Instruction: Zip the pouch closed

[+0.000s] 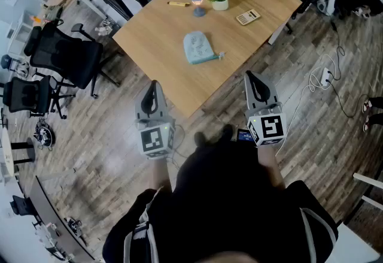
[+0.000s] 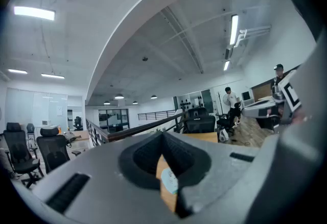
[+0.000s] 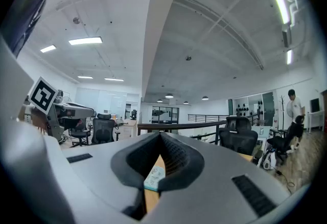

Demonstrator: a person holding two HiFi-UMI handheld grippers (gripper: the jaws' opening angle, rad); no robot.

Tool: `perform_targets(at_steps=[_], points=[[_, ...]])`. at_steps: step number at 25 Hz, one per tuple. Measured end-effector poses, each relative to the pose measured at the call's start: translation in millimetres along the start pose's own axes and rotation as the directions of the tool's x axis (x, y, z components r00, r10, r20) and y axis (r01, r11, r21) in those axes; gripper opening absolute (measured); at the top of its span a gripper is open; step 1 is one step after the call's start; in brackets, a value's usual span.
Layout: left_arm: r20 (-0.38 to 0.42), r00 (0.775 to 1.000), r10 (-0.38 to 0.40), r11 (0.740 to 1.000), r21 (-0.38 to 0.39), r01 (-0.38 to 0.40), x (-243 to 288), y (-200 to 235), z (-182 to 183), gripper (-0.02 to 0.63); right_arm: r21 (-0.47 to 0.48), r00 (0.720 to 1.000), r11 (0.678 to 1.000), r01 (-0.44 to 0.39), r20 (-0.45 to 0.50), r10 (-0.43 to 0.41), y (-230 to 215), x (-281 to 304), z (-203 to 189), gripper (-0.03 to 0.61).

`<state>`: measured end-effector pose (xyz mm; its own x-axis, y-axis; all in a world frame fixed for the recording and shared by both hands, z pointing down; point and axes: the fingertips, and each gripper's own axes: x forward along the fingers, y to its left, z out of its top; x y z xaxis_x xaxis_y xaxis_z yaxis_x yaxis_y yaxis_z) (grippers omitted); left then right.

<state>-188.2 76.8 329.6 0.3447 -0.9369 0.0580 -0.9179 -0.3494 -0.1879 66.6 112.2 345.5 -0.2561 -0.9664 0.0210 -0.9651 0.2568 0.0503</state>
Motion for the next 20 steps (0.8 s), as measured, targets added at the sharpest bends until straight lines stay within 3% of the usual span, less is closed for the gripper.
perform_targets(at_steps=[12,20], points=[[-0.036,0.999,-0.008,1.0,0.006,0.008,15,-24,-3,0.0,0.037,1.0,0.999,0.006,0.01,-0.006,-30,-2,-9,0.015],[-0.092,0.996,-0.011,0.998,0.068,0.017,32,-49,1,-0.002,0.111,1.0,0.994,0.018,-0.01,-0.017,-60,-6,-34,0.015]])
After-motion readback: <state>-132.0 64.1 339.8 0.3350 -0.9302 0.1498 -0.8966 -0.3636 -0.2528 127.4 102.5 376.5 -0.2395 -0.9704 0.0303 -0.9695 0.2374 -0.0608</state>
